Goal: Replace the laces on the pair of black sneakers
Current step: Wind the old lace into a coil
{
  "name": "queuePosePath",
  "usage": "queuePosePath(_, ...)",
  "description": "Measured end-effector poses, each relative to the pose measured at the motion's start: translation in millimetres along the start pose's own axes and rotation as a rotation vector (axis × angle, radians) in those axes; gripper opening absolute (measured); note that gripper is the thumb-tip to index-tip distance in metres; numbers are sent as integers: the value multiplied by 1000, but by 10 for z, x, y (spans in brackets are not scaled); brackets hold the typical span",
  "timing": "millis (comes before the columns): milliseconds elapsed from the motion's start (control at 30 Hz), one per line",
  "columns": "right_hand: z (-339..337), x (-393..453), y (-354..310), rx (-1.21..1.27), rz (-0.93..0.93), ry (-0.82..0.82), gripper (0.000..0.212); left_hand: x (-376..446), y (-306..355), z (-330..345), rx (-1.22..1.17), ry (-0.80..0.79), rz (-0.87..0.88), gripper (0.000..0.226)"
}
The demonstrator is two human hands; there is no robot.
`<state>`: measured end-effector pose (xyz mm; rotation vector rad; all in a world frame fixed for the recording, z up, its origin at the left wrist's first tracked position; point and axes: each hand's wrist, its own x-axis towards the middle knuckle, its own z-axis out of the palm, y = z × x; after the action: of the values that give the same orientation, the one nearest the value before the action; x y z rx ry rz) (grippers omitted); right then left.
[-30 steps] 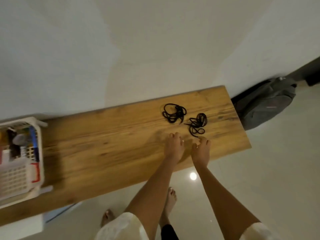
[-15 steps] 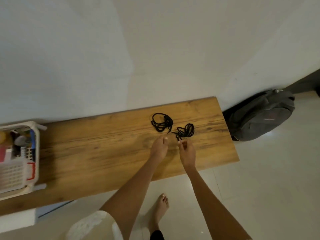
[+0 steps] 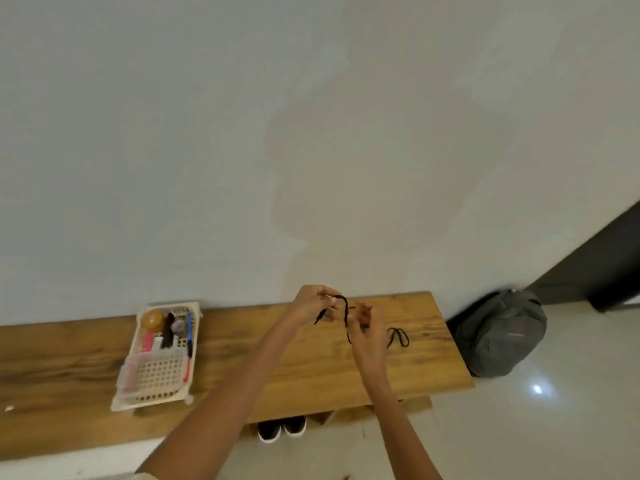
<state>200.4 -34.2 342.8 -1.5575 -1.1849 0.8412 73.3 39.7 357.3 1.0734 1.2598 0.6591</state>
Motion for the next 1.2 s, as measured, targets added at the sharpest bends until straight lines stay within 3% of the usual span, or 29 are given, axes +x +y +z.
queuePosePath(100, -23, 30, -546, -149, -170, -61, 44, -467, 552, -318, 145, -113, 150, 20)
queuePosePath(167, -5, 61, -899, -163, -233, -136, 36, -751, 927, -454, 162, -172, 222, 20)
queuePosePath(233, 52, 94, -1239, -139, -276, -187, 11, -959, 1243, -542, 189, -178, 294, 20)
queuePosePath(333, 107, 197, -1635, -70, -329, -165, 13, -1098, 1556, -651, 250, -61, 383, 21)
queuePosePath(500, -3, 425, -1961, 40, -354, -317, 20, -1073, 1636, -916, 194, 102, 452, 24)
queuePosePath(600, -54, 600, -2122, 43, -384, -345, 11, -1012, 1698, -1030, 237, 52, 474, 22)
queuePosePath(700, -54, 792, -2318, -92, -496, -397, 10, -969, 1916, -1026, 259, -116, 414, 24)
queuePosePath(800, -18, 966, -2459, -220, -597, -303, 13, -967, 2158, -973, 121, -267, 306, 23)
queuePosePath(900, -53, 1088, -2453, -183, -627, -176, 13, -940, 2307, -837, 168, -208, 256, 26)
queuePosePath(1000, -108, 1152, -2394, -174, -680, -137, 16, -860, 2369, -709, 298, -46, 357, 39)
queuePosePath(1200, -230, 1291, -2330, -16, -545, -236, 24, -745, 2528, -501, -27, -45, 554, 33)
